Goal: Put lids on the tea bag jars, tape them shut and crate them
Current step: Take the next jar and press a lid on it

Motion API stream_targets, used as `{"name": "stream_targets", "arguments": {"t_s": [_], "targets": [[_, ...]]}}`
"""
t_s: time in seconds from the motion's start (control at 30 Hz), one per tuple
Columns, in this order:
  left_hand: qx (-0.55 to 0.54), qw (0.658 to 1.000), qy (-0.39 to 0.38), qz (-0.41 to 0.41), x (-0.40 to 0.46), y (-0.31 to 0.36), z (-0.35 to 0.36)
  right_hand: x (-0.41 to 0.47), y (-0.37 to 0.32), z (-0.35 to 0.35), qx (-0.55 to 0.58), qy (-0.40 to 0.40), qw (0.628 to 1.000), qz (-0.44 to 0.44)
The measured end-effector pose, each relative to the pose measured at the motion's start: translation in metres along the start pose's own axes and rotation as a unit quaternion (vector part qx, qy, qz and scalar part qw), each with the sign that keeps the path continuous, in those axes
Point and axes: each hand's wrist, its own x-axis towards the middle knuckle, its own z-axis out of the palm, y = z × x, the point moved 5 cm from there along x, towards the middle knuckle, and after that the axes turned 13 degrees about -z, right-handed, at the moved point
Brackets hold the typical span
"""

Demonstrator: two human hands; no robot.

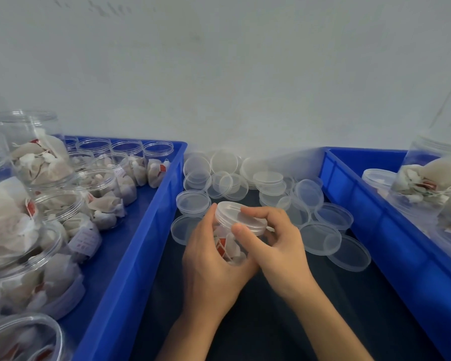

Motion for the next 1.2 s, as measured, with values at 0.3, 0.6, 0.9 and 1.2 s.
{"name": "stream_targets", "arguments": {"t_s": [0.3,0.6,0.9,1.2], "targets": [[0.003,1.0,-0.014,-0.01,0.0,-0.001,0.001,0.0,0.001,-0.004,0.063,-0.019,0.997,0.031],[-0.022,0.999,-0.036,-0.005,0.0,0.001,0.002,-0.002,0.002,-0.004,0.019,-0.039,0.999,0.014],[-0.015,0.999,-0.045,-0.013,0.0,-0.002,0.004,-0.001,0.003,-0.005,-0.054,-0.019,0.998,0.009],[-0.042,0.998,-0.039,-0.013,0.0,-0.002,0.001,0.001,0.007,-0.005,-0.024,-0.013,0.999,0.02]]}}
